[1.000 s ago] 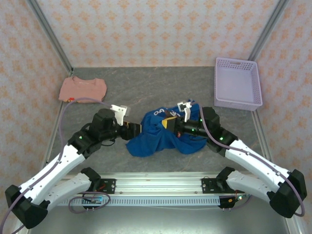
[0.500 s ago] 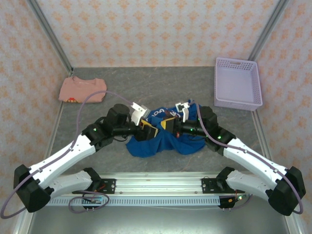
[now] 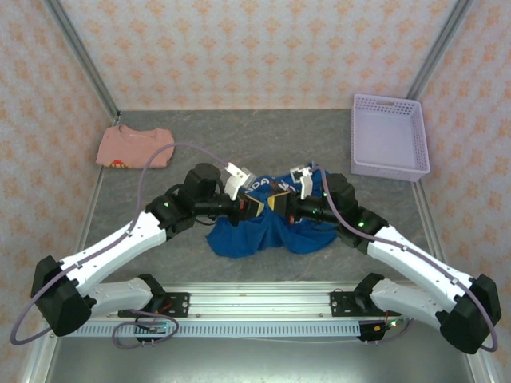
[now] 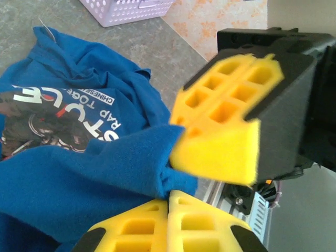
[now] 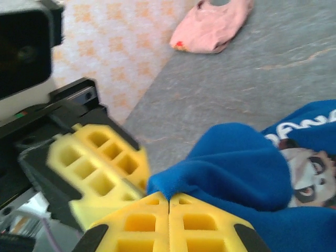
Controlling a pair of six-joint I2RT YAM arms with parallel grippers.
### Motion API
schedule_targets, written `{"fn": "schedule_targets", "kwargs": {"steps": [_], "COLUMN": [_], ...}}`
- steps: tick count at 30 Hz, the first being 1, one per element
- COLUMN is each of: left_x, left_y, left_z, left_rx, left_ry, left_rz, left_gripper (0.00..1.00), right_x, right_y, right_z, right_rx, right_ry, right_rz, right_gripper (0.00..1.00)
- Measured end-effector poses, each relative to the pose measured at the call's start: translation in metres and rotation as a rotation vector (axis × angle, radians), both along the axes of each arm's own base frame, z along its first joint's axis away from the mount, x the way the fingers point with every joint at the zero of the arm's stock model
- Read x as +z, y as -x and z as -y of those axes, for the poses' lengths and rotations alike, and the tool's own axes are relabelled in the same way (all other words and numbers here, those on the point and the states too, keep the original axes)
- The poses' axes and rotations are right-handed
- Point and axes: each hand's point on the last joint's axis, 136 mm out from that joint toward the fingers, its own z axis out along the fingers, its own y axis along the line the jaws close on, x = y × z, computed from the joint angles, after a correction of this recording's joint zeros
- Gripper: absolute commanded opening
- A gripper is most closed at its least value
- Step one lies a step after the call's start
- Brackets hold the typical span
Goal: Fold the inside-out t-shirt
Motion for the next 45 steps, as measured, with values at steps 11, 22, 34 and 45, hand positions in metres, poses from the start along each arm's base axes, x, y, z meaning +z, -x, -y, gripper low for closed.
{"fn": "schedule_targets", "kwargs": {"steps": [11, 22, 34, 45], "left_x": [0.058, 0.039, 0.045, -0.011], "left_y": [-0.001, 0.0, -0.005, -0.011], "left_z": [-0.014, -0.009, -0.016, -0.054], "left_rx": [0.188, 0.239, 0.261, 0.383], "left_ry": [0.041, -0.013, -0.039, -0.192], "left_rz": [-0.074, -0.209, -0.152, -0.064], "left_gripper": [0.0, 0.0, 0.42, 0.65], "right_x": [-0.007, -0.01, -0.02, -0.014], "right_y": [0.005, 0.017, 0.001, -0.014], "right_z": [0.025, -0.013, -0.011, 0.018], "right_rx": [-0.044, 0.1, 0.053, -0.079], "right_ry": [0.254, 0.217, 0.242, 0.091], "right_rz": [0.117, 0.181, 0.204, 0.097], "right_gripper": [0.44, 0.55, 0.0, 0.0]}}
